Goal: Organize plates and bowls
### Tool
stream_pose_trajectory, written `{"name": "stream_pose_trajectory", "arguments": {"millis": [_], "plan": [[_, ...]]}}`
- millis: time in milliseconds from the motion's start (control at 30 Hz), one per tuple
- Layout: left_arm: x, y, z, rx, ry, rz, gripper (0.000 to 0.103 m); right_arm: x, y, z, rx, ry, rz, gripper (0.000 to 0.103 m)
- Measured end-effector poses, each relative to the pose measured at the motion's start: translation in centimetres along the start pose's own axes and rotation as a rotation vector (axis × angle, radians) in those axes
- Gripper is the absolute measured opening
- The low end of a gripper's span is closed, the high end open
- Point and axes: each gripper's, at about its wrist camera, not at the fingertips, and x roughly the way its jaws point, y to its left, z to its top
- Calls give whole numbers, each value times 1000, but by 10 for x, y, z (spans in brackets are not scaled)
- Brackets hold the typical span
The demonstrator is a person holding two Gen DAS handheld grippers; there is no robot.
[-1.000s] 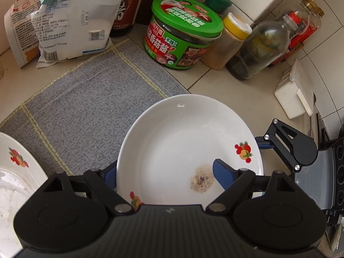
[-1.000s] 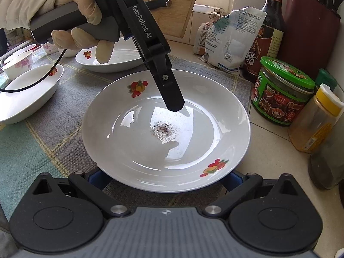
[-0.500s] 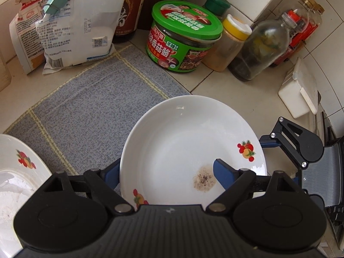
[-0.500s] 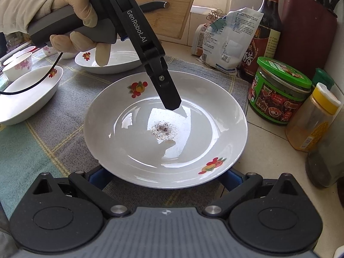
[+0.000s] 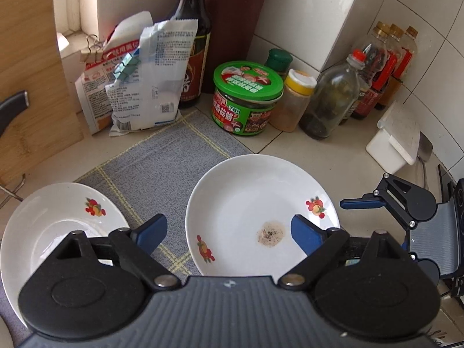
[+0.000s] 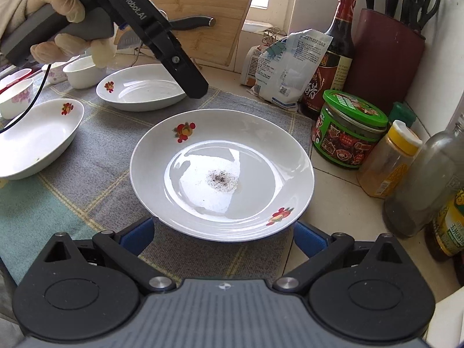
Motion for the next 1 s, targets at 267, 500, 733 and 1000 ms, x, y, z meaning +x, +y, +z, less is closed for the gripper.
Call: {"name": "stream_pose_trajectory", "arguments": {"millis": [267,500,733,1000], "plan": [[-60,-5,-43,-53,-164,105,96,-20,22,6,6,-63,-17,103],[-94,-14,-96,-34,-244,270,98,-21,50,10,8,-88,27,103],[-113,2,-145,-130,-252,263,98,-19,91,12,60,-104,19,103],[-144,31,-195,-147,-253,264,98,-9,165,3,47,-18,44,103]]}}
